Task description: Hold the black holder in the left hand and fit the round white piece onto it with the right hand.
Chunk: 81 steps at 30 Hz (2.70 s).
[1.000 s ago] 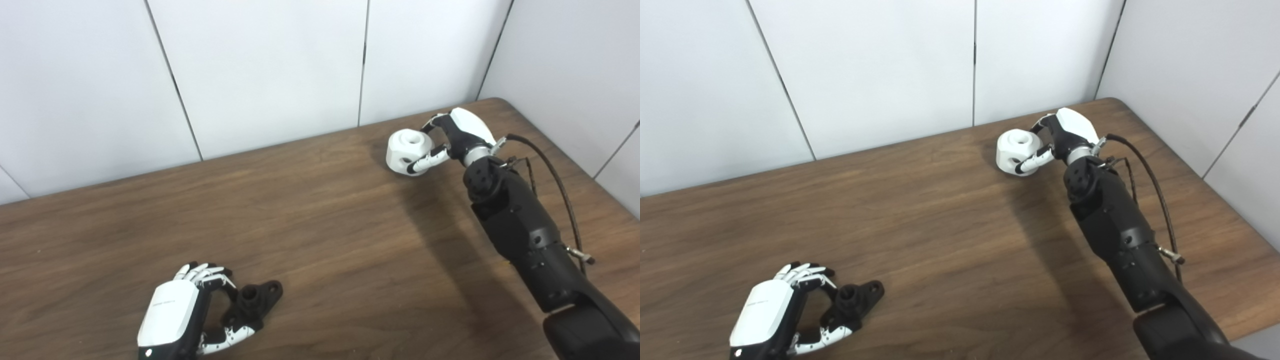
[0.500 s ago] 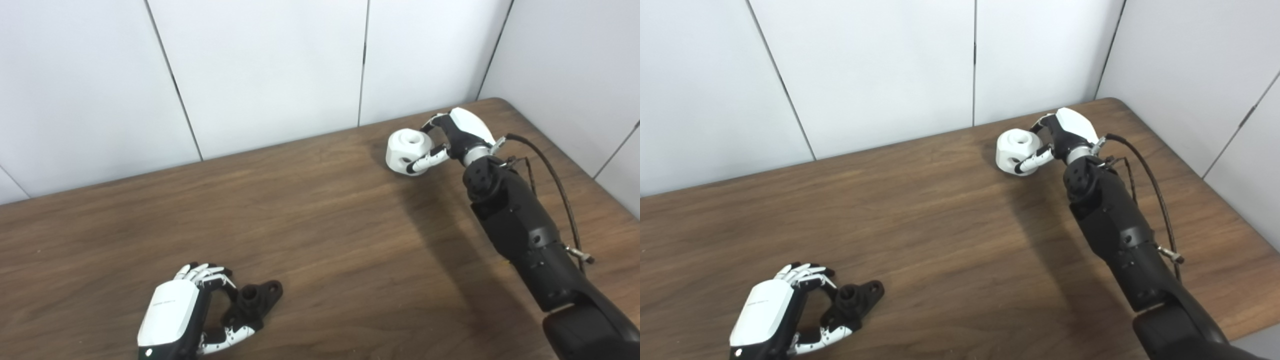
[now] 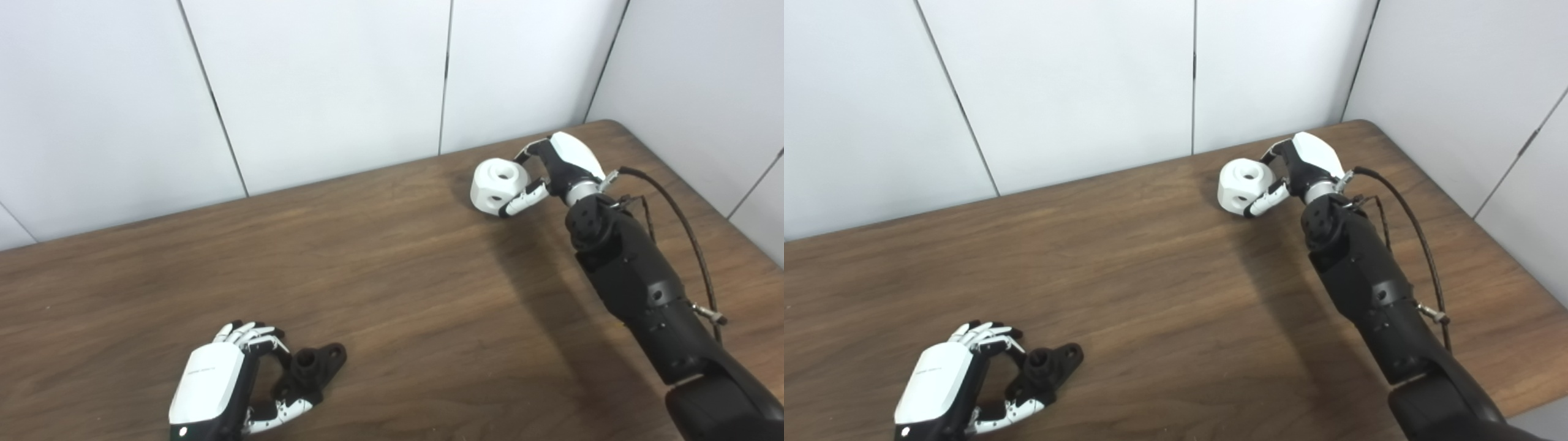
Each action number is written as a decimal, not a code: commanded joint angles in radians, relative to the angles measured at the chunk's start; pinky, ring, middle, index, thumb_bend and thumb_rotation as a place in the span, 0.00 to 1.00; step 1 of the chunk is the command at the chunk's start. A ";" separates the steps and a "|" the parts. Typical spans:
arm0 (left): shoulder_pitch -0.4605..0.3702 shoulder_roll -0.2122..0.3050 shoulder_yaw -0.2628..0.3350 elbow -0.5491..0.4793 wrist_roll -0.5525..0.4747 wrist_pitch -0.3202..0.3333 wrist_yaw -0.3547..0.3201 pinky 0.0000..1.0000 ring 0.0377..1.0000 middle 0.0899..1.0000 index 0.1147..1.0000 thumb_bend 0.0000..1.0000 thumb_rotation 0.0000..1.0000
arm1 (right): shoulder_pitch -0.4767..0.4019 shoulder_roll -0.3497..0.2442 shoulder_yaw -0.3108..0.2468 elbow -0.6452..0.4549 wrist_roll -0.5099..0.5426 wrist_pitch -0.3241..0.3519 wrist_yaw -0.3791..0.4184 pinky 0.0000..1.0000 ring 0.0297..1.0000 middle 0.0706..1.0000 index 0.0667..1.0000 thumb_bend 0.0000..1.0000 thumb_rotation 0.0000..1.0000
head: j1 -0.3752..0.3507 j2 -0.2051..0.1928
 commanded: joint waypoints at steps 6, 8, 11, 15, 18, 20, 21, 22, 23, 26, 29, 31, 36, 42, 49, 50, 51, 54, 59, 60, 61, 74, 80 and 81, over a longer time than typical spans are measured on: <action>0.018 0.000 -0.012 0.000 0.038 0.026 -0.043 0.92 0.84 0.73 0.42 0.52 0.04 | -0.027 -0.031 -0.006 -0.046 0.009 -0.037 -0.044 1.00 1.00 0.85 0.45 0.52 0.13 | 0.018 0.002; 0.018 -0.001 -0.013 0.002 0.040 0.027 -0.042 0.93 0.84 0.73 0.42 0.52 0.04 | -0.020 -0.031 -0.008 -0.077 0.017 -0.031 -0.032 1.00 1.00 0.85 0.45 0.52 0.13 | 0.027 0.004; 0.019 -0.002 -0.016 0.005 0.045 0.025 -0.038 0.93 0.84 0.73 0.42 0.52 0.05 | -0.010 -0.043 0.002 -0.130 0.023 -0.024 0.005 1.00 1.00 0.85 0.45 0.52 0.13 | 0.045 0.009; 0.022 -0.007 -0.022 0.002 0.053 0.026 -0.036 0.93 0.84 0.73 0.42 0.52 0.05 | 0.005 -0.054 0.009 -0.210 0.024 0.002 0.065 1.00 0.98 0.85 0.45 0.52 0.14 | 0.079 0.015; 0.025 -0.013 -0.024 0.004 0.053 0.027 -0.033 0.94 0.84 0.73 0.42 0.52 0.05 | 0.016 -0.044 0.002 -0.274 -0.006 0.010 0.129 1.00 0.97 0.84 0.45 0.52 0.14 | 0.108 0.021; 0.026 -0.017 -0.025 0.006 0.055 0.028 -0.031 0.95 0.84 0.73 0.42 0.52 0.05 | 0.022 -0.032 0.000 -0.327 -0.032 0.011 0.179 1.00 0.96 0.83 0.45 0.52 0.14 | 0.129 0.025; 0.026 -0.019 -0.027 0.006 0.057 0.028 -0.030 0.95 0.85 0.73 0.42 0.52 0.05 | 0.025 -0.027 -0.003 -0.350 -0.042 0.011 0.202 1.00 0.96 0.82 0.45 0.52 0.14 | 0.137 0.028; 0.027 -0.021 -0.028 0.007 0.059 0.028 -0.028 0.95 0.85 0.73 0.42 0.52 0.05 | 0.027 -0.022 -0.003 -0.372 -0.053 0.011 0.225 1.00 0.95 0.82 0.45 0.52 0.14 | 0.142 0.029; 0.028 -0.023 -0.030 0.006 0.062 0.031 -0.029 0.95 0.85 0.73 0.42 0.52 0.05 | 0.029 -0.021 0.003 -0.397 -0.059 0.011 0.245 1.00 0.95 0.82 0.45 0.52 0.14 | 0.153 0.031; 0.028 -0.029 -0.036 0.004 0.076 0.035 -0.028 0.96 0.85 0.74 0.42 0.52 0.05 | 0.038 -0.011 0.023 -0.474 -0.069 0.010 0.301 0.99 0.94 0.80 0.45 0.52 0.14 | 0.178 0.037; 0.027 -0.037 -0.042 0.003 0.091 0.041 -0.029 0.96 0.86 0.74 0.42 0.52 0.05 | 0.050 0.000 0.037 -0.541 -0.079 0.010 0.361 0.97 0.94 0.81 0.45 0.52 0.14 | 0.212 0.044; 0.027 -0.044 -0.046 0.001 0.098 0.049 -0.035 0.97 0.86 0.74 0.42 0.52 0.05 | 0.060 0.006 0.053 -0.582 -0.079 0.010 0.399 0.96 0.93 0.80 0.45 0.52 0.14 | 0.229 0.047; 0.026 -0.060 -0.060 0.000 0.116 0.063 -0.037 0.98 0.87 0.75 0.42 0.52 0.05 | 0.091 0.040 0.085 -0.667 -0.076 0.009 0.471 0.97 0.94 0.81 0.45 0.52 0.14 | 0.272 0.056; 0.025 -0.078 -0.074 0.001 0.133 0.073 -0.035 1.00 0.88 0.75 0.42 0.52 0.05 | 0.103 0.076 0.124 -0.741 -0.078 0.007 0.534 0.99 0.95 0.82 0.45 0.53 0.14 | 0.314 0.066; 0.019 -0.101 -0.090 0.001 0.159 0.105 -0.055 1.00 0.88 0.76 0.42 0.52 0.05 | 0.097 0.124 0.177 -0.790 -0.088 0.005 0.577 1.00 0.95 0.82 0.45 0.52 0.14 | 0.354 0.074; 0.018 -0.103 -0.093 0.002 0.163 0.108 -0.055 1.00 0.88 0.76 0.42 0.52 0.05 | 0.096 0.132 0.185 -0.793 -0.091 0.005 0.580 1.00 0.96 0.83 0.45 0.52 0.14 | 0.358 0.075; 0.018 -0.106 -0.094 0.003 0.163 0.110 -0.054 1.00 0.88 0.76 0.42 0.52 0.05 | 0.096 0.140 0.191 -0.796 -0.094 0.006 0.581 1.00 0.95 0.83 0.45 0.53 0.14 | 0.362 0.076; 0.016 -0.113 -0.098 0.006 0.167 0.113 -0.052 1.00 0.88 0.76 0.42 0.52 0.05 | 0.098 0.163 0.199 -0.801 -0.099 0.007 0.585 1.00 0.95 0.83 0.44 0.53 0.14 | 0.372 0.078; 0.014 -0.122 -0.104 0.011 0.175 0.116 -0.046 0.99 0.88 0.76 0.42 0.52 0.05 | 0.092 0.187 0.210 -0.802 -0.095 0.004 0.587 1.00 0.96 0.83 0.44 0.52 0.14 | 0.386 0.082; 0.014 -0.123 -0.105 0.011 0.175 0.117 -0.045 0.99 0.88 0.76 0.42 0.52 0.05 | 0.091 0.189 0.211 -0.801 -0.091 0.002 0.586 1.00 0.96 0.83 0.44 0.52 0.14 | 0.387 0.083; 0.014 -0.125 -0.105 0.011 0.176 0.119 -0.046 0.99 0.88 0.76 0.42 0.52 0.05 | 0.089 0.193 0.214 -0.800 -0.090 0.002 0.585 1.00 0.96 0.83 0.44 0.52 0.14 | 0.389 0.084; 0.010 -0.128 -0.109 0.019 0.170 0.119 -0.040 1.00 0.88 0.76 0.42 0.52 0.05 | 0.084 0.222 0.250 -0.794 -0.102 0.003 0.594 1.00 0.97 0.83 0.45 0.52 0.14 | 0.394 0.094; 0.008 -0.129 -0.110 0.019 0.171 0.119 -0.040 1.00 0.88 0.76 0.42 0.52 0.05 | 0.090 0.221 0.267 -0.789 -0.101 -0.012 0.585 1.00 0.96 0.83 0.45 0.52 0.14 | 0.395 0.098; 0.008 -0.129 -0.110 0.018 0.170 0.120 -0.041 1.00 0.88 0.76 0.42 0.52 0.05 | 0.089 0.220 0.270 -0.788 -0.101 -0.014 0.584 1.00 0.96 0.83 0.45 0.52 0.14 | 0.395 0.098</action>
